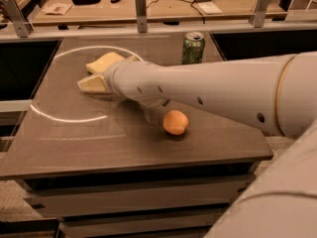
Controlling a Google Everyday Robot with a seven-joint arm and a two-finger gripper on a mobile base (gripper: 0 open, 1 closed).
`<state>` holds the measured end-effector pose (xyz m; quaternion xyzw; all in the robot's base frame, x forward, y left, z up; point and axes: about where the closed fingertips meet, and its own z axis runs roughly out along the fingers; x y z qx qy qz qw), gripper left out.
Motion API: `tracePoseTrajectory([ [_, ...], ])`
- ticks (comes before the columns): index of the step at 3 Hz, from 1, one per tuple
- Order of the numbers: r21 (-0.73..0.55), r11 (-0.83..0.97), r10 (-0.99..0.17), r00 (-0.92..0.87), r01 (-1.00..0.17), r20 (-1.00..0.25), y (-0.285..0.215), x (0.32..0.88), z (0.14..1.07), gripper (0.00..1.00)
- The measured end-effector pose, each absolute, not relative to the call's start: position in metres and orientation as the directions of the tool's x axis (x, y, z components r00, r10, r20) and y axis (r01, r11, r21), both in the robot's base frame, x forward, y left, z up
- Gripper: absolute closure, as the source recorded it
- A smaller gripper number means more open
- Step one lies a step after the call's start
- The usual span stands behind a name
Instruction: Move sponge near green can
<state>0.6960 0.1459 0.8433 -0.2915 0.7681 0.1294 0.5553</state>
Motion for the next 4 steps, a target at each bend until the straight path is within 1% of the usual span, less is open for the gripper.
tracePoseTrajectory([
  [4, -0.111, 0.808, -0.297, -0.236, -0.579, -0.925, 0.16, 0.706, 0.833, 0.0],
])
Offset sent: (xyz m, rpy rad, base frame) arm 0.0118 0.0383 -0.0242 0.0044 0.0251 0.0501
